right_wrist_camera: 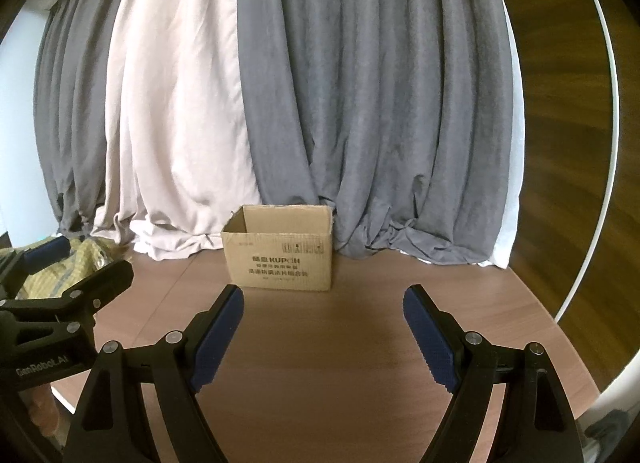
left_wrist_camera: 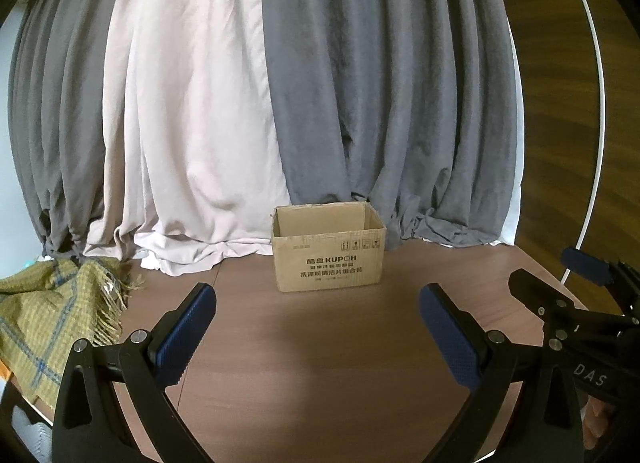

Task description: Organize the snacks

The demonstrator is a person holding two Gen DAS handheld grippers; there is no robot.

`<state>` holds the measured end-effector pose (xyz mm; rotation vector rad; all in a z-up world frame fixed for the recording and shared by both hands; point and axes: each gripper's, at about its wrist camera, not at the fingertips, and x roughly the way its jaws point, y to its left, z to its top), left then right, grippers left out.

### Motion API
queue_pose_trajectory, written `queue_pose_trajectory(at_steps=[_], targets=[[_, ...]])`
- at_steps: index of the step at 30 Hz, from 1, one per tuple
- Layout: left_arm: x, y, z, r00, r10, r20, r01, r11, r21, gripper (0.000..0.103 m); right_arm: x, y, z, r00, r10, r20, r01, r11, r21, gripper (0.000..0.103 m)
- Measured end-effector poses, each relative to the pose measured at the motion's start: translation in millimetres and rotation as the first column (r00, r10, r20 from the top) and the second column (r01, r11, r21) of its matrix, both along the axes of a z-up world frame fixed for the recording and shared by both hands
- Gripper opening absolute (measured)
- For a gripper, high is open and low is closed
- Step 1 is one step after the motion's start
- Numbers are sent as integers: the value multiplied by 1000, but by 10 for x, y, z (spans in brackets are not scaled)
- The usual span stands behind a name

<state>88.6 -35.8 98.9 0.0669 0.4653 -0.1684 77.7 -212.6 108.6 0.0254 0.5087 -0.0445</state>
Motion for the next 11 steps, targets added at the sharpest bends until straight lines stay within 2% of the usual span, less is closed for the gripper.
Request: queue_pose_trajectory(at_steps=[11], targets=[[-71,-31,-33,1000,25,-13,-25,1000,4,103,-103,-74,-70,1000,19,-23,-19,1000,7,83]])
